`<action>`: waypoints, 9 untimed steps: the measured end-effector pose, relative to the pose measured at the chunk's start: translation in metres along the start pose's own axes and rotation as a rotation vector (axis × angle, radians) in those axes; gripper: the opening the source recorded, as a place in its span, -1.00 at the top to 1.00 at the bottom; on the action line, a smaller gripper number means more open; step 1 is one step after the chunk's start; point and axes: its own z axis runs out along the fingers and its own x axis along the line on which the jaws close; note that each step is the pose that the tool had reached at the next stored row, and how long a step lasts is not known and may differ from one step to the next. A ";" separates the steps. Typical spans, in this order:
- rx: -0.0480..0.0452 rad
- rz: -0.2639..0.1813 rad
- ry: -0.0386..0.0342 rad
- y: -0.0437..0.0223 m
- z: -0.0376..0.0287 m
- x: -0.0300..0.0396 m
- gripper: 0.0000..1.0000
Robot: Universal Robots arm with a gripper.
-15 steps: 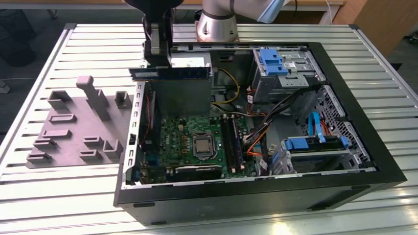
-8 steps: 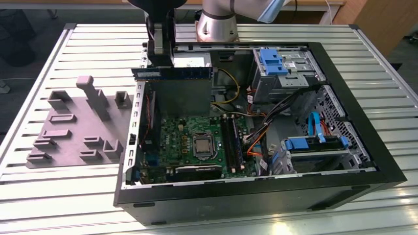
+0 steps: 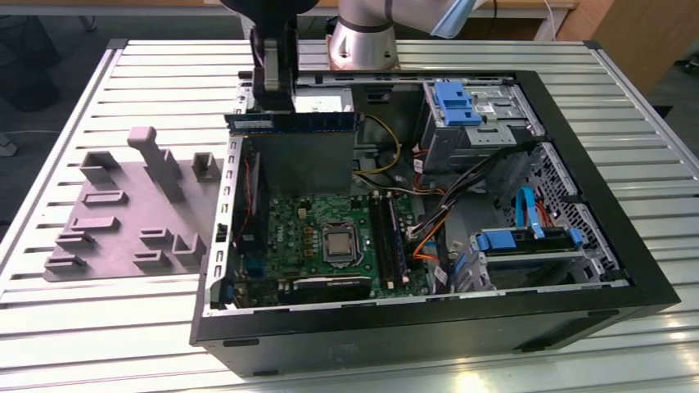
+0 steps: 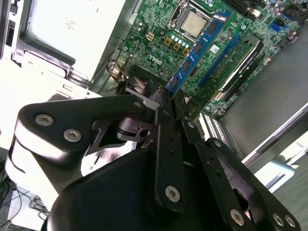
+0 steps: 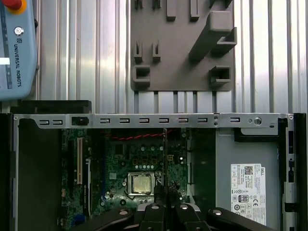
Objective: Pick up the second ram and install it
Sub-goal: 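Pick up the second ram and move it above second insertion slot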
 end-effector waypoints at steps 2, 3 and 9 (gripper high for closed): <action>0.0000 0.000 0.0000 -0.0012 0.0000 0.0000 0.72; 0.0000 0.000 0.0000 -0.0018 -0.0001 0.0000 0.72; 0.0000 0.000 0.0000 -0.0056 -0.0001 -0.0001 0.72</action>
